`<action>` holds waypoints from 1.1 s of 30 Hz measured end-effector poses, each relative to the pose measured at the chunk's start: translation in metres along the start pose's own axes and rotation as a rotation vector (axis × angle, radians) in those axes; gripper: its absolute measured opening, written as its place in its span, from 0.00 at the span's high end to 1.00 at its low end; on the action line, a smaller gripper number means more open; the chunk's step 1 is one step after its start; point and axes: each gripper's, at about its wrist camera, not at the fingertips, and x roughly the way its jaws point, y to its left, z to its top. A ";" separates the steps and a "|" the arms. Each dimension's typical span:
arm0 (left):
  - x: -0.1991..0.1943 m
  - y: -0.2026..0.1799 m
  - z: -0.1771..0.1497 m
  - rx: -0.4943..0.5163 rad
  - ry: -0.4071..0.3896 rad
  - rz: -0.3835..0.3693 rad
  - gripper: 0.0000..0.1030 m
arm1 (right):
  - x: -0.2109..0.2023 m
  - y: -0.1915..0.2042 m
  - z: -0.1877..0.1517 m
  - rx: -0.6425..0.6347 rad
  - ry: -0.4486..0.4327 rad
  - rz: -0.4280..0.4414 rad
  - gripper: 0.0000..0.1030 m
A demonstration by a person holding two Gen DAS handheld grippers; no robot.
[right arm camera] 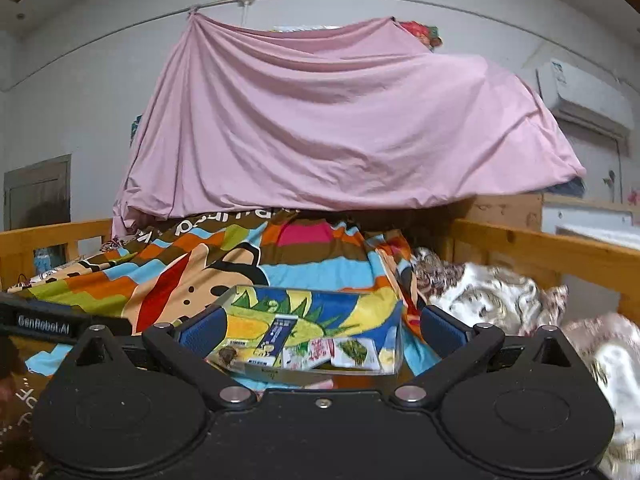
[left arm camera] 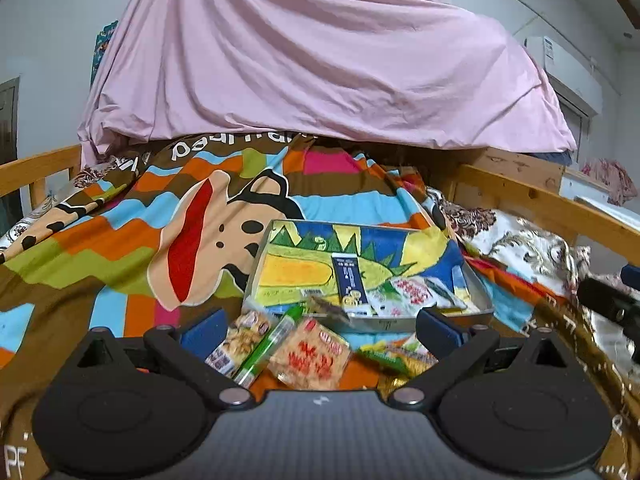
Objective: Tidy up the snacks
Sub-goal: 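Withdraw both tools up and away from the silver tray, then move the left tool onto the gold foil packet while the right tool reaches the orange jelly packet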
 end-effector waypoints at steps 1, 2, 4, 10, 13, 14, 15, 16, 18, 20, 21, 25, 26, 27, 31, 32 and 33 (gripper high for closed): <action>-0.003 0.001 -0.004 0.006 0.004 -0.005 0.01 | -0.001 0.001 -0.001 0.011 0.012 -0.004 0.01; -0.004 0.001 -0.007 0.012 0.012 -0.008 0.01 | -0.004 0.001 -0.004 0.020 0.026 -0.007 0.01; -0.006 0.001 -0.013 0.017 0.028 -0.015 0.01 | -0.007 0.003 -0.009 0.022 0.060 -0.013 0.01; -0.009 0.002 -0.035 0.049 0.091 -0.048 0.01 | -0.009 0.013 -0.020 -0.028 0.121 -0.025 0.01; -0.008 0.003 -0.043 0.066 0.117 -0.056 0.01 | -0.003 0.017 -0.024 -0.042 0.160 -0.013 0.01; -0.008 0.004 -0.045 0.069 0.125 -0.061 0.01 | -0.001 0.017 -0.025 -0.046 0.175 -0.009 0.01; -0.007 0.004 -0.046 0.070 0.135 -0.067 0.01 | 0.003 0.018 -0.026 -0.050 0.188 -0.006 0.01; -0.007 0.006 -0.047 0.068 0.143 -0.072 0.01 | 0.005 0.018 -0.027 -0.054 0.204 -0.003 0.01; -0.005 0.008 -0.049 0.061 0.151 -0.075 0.01 | 0.010 0.021 -0.029 -0.059 0.227 0.004 0.01; -0.004 0.009 -0.050 0.058 0.157 -0.076 0.01 | 0.013 0.022 -0.031 -0.067 0.246 0.011 0.01; -0.004 0.010 -0.050 0.058 0.157 -0.077 0.01 | 0.015 0.023 -0.032 -0.069 0.253 0.013 0.01; 0.002 0.014 -0.054 0.061 0.174 -0.079 0.01 | 0.022 0.024 -0.034 -0.072 0.288 0.018 0.01; 0.003 0.014 -0.054 0.059 0.179 -0.080 0.01 | 0.024 0.024 -0.034 -0.071 0.297 0.018 0.01; 0.005 0.015 -0.055 0.056 0.184 -0.084 0.01 | 0.026 0.024 -0.035 -0.068 0.307 0.016 0.01; 0.014 0.015 -0.056 0.053 0.215 -0.118 0.01 | 0.033 0.018 -0.036 -0.035 0.346 -0.004 0.01; 0.016 0.014 -0.055 0.056 0.222 -0.137 0.01 | 0.036 0.016 -0.037 -0.024 0.362 -0.012 0.01; 0.019 0.013 -0.054 0.064 0.224 -0.153 0.01 | 0.039 0.013 -0.038 -0.011 0.378 -0.019 0.01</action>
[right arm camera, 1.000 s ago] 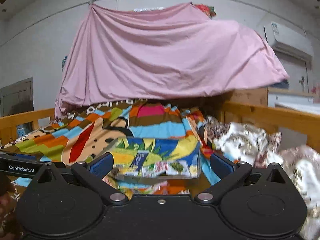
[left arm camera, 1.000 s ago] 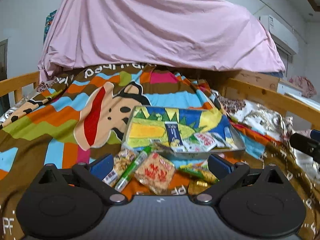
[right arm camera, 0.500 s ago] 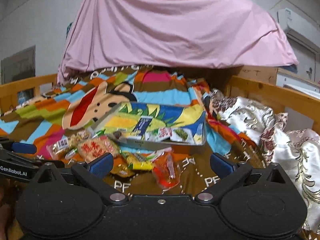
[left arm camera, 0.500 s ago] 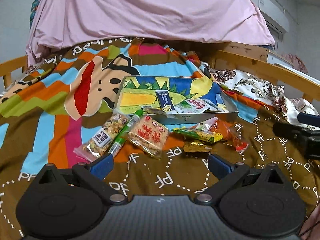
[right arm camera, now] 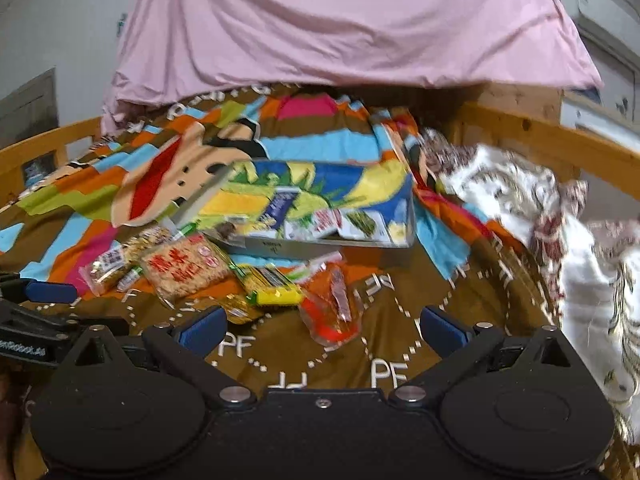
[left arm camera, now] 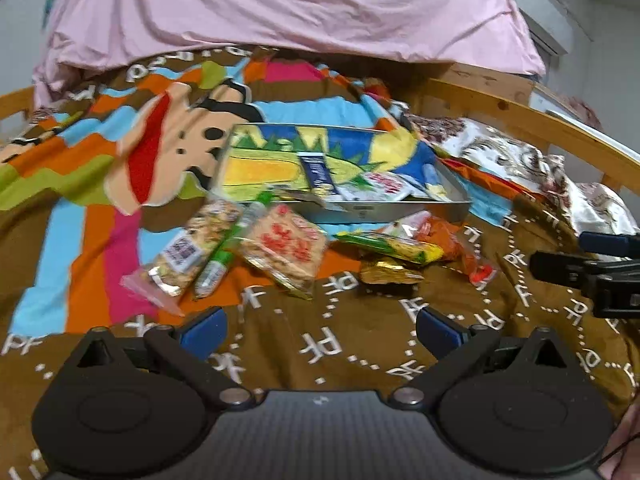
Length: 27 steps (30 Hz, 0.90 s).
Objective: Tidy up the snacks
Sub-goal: 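Move the left tool onto the gold foil packet while the right tool reaches the orange jelly packet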
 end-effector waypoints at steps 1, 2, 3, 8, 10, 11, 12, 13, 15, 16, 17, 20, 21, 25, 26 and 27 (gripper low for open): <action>0.002 -0.002 0.002 0.012 -0.001 -0.012 0.01 | 0.004 -0.003 0.001 0.017 0.018 -0.002 0.01; 0.005 -0.005 0.003 0.025 0.000 -0.024 0.01 | 0.009 -0.006 0.001 0.032 0.036 -0.001 0.01; 0.008 -0.007 0.005 0.041 0.003 -0.039 0.01 | 0.013 -0.008 0.002 0.044 0.053 0.003 0.01; 0.029 -0.021 0.013 0.104 0.025 -0.105 0.01 | 0.037 -0.018 0.009 0.030 0.108 0.016 0.01; 0.040 -0.028 0.016 0.132 0.041 -0.132 0.01 | 0.044 -0.020 0.012 0.004 0.112 0.017 0.01; 0.045 -0.031 0.018 0.145 0.048 -0.140 0.01 | 0.048 -0.021 0.013 -0.016 0.111 0.019 0.01; 0.051 -0.034 0.019 0.164 0.058 -0.146 0.01 | 0.052 -0.020 0.014 -0.038 0.109 0.023 0.01; 0.056 -0.036 0.020 0.178 0.064 -0.148 0.01 | 0.056 -0.020 0.015 -0.067 0.106 0.029 0.01; 0.065 -0.039 0.023 0.203 0.077 -0.153 0.01 | 0.064 -0.019 0.016 -0.121 0.107 0.045 0.01; 0.069 -0.039 0.024 0.208 0.083 -0.157 0.01 | 0.068 -0.019 0.017 -0.149 0.108 0.056 0.01; 0.072 -0.039 0.025 0.209 0.087 -0.162 0.01 | 0.073 -0.018 0.016 -0.181 0.110 0.068 0.01; 0.083 -0.035 0.029 0.199 0.105 -0.179 0.01 | 0.090 -0.018 0.016 -0.263 0.117 0.084 0.01; 0.085 -0.034 0.029 0.195 0.109 -0.186 0.01 | 0.095 -0.019 0.017 -0.281 0.121 0.089 0.01; 0.096 -0.031 0.032 0.201 0.147 -0.224 0.01 | 0.114 -0.025 0.017 -0.303 0.134 0.131 0.01; 0.100 -0.031 0.032 0.211 0.163 -0.236 0.01 | 0.119 -0.025 0.017 -0.308 0.134 0.141 0.01; 0.103 -0.031 0.033 0.222 0.176 -0.247 0.01 | 0.124 -0.025 0.016 -0.322 0.130 0.139 0.01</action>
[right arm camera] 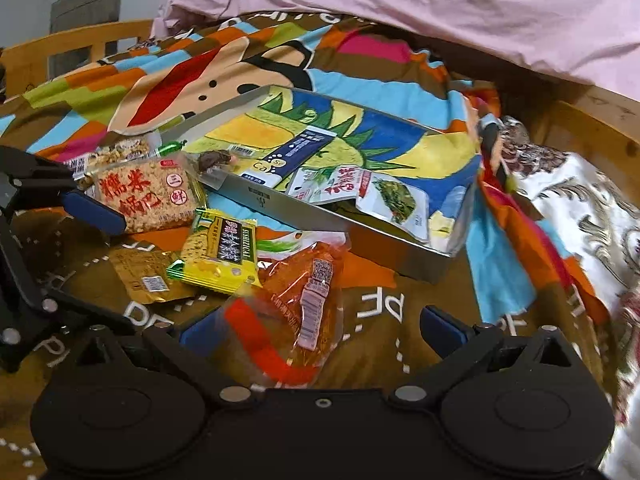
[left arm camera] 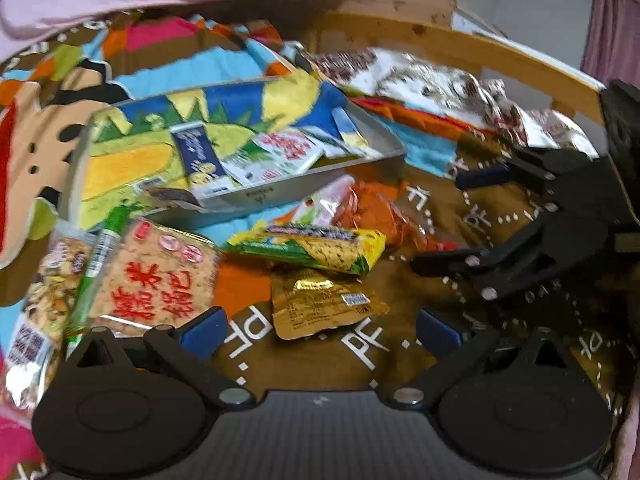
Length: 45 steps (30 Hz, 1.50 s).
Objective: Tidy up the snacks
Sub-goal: 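Move the left tool onto the gold foil packet while the right tool reaches the orange jelly packet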
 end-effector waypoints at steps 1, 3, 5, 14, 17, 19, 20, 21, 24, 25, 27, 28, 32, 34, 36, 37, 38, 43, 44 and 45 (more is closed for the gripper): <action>0.003 0.001 0.001 0.007 0.006 -0.004 0.01 | 0.004 0.001 0.000 -0.019 -0.007 -0.013 0.01; 0.007 0.003 0.004 0.008 0.011 -0.009 0.01 | 0.011 0.003 0.000 -0.061 -0.022 -0.024 0.01; 0.011 0.006 0.007 -0.003 0.012 -0.018 0.01 | 0.016 0.007 -0.001 -0.116 -0.036 -0.039 0.01; 0.027 0.007 0.017 -0.006 0.012 -0.016 0.06 | 0.030 0.017 0.002 -0.214 -0.080 0.007 0.26; 0.032 0.008 0.018 -0.021 0.029 0.006 0.15 | 0.031 0.016 0.004 -0.193 -0.060 0.039 0.40; 0.033 0.009 0.017 -0.034 0.039 0.001 0.20 | 0.030 0.014 0.006 -0.174 -0.042 0.046 0.42; 0.033 0.008 0.016 -0.035 0.039 -0.003 0.22 | 0.030 0.013 0.007 -0.163 -0.032 0.050 0.43; 0.032 0.007 0.016 -0.032 0.041 -0.003 0.26 | 0.028 0.011 0.008 -0.151 -0.020 0.054 0.43; 0.031 0.002 0.015 -0.016 0.051 -0.006 0.32 | 0.021 0.006 0.012 -0.128 0.014 0.057 0.48; 0.031 0.001 0.016 -0.009 0.054 -0.002 0.32 | 0.018 0.004 0.012 -0.125 0.022 0.053 0.48; 0.032 0.001 0.016 -0.009 0.058 0.003 0.31 | 0.013 0.001 0.011 -0.121 0.027 0.042 0.48; 0.033 0.001 0.017 -0.015 0.060 0.008 0.30 | 0.012 -0.001 0.009 -0.116 0.027 0.037 0.46; 0.040 0.008 0.022 -0.085 0.059 0.015 0.25 | 0.021 -0.007 0.005 -0.077 0.027 0.047 0.37; 0.046 0.011 0.026 -0.112 0.070 0.021 0.23 | 0.028 -0.007 0.004 -0.078 0.010 0.043 0.31; 0.051 0.012 0.028 -0.121 0.074 0.032 0.23 | 0.033 -0.009 0.003 -0.063 0.000 0.049 0.31; 0.052 0.012 0.029 -0.124 0.074 0.034 0.23 | 0.034 -0.011 0.003 -0.048 0.000 0.059 0.33; 0.053 0.012 0.029 -0.127 0.072 0.035 0.25 | 0.034 -0.012 0.003 -0.037 0.002 0.068 0.38; 0.048 0.008 0.026 -0.115 0.065 0.043 0.42 | 0.029 -0.009 0.005 -0.037 0.007 0.077 0.49; 0.046 0.008 0.025 -0.124 0.064 0.045 0.45 | 0.027 -0.007 0.005 -0.037 0.010 0.072 0.50; 0.044 0.009 0.025 -0.137 0.065 0.045 0.45 | 0.026 -0.007 0.005 -0.033 0.016 0.068 0.50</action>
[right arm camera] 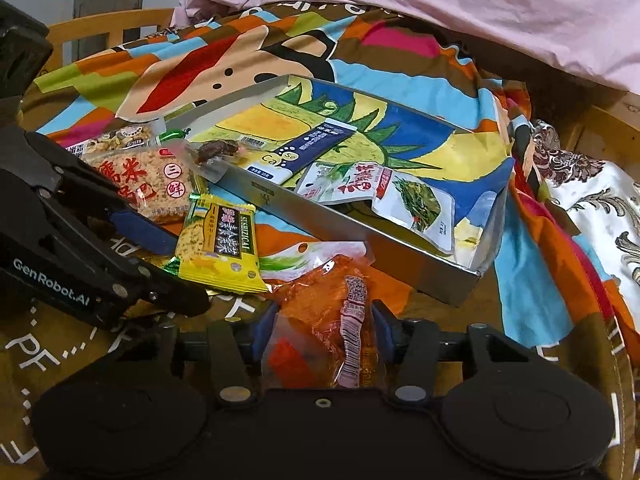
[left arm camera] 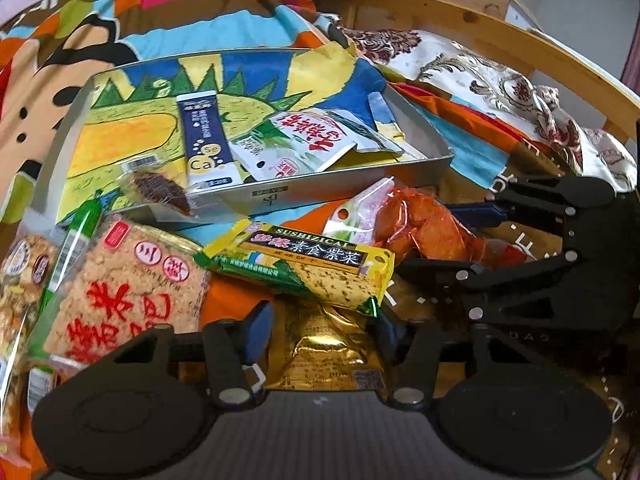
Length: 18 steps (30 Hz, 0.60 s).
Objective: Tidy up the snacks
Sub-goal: 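Move the left tool onto the gold foil packet while the right tool reaches the orange jelly packet, then close the left tool on the gold foil packet while the right tool grasps the orange jelly packet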
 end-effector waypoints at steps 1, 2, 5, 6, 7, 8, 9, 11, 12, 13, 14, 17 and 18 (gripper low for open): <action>-0.002 0.001 -0.001 -0.013 0.002 -0.002 0.45 | -0.002 0.000 0.000 0.008 0.006 -0.002 0.51; -0.004 0.000 -0.002 -0.021 0.005 -0.003 0.45 | -0.004 0.001 0.000 0.016 0.011 -0.004 0.51; -0.013 -0.004 -0.007 0.006 0.017 0.000 0.45 | -0.014 0.004 -0.001 0.036 0.029 -0.008 0.51; -0.016 -0.006 -0.010 0.017 0.024 0.000 0.45 | -0.019 0.005 -0.002 0.036 0.036 -0.007 0.51; -0.020 -0.009 -0.012 0.030 0.033 -0.001 0.45 | -0.023 0.006 -0.004 0.036 0.043 -0.004 0.51; -0.024 -0.012 -0.015 0.044 0.042 -0.002 0.45 | -0.027 0.008 -0.005 0.036 0.050 0.001 0.51; -0.028 -0.015 -0.018 0.058 0.051 -0.005 0.45 | -0.032 0.009 -0.006 0.036 0.056 0.006 0.51; -0.033 -0.018 -0.025 0.069 0.061 -0.011 0.45 | -0.038 0.012 -0.009 0.032 0.061 0.012 0.50; -0.034 -0.019 -0.028 0.069 0.063 -0.010 0.45 | -0.038 0.013 -0.011 0.029 0.061 0.012 0.49; -0.034 -0.020 -0.030 0.065 0.063 -0.006 0.45 | -0.037 0.013 -0.012 0.027 0.065 0.009 0.47; -0.032 -0.020 -0.031 0.059 0.062 -0.002 0.45 | -0.035 0.013 -0.012 0.026 0.069 0.007 0.45; -0.029 -0.018 -0.030 0.036 0.068 0.000 0.41 | -0.028 0.014 -0.014 0.030 0.059 0.018 0.36; -0.028 -0.018 -0.029 0.035 0.071 -0.005 0.39 | -0.026 0.015 -0.014 0.028 0.057 0.023 0.36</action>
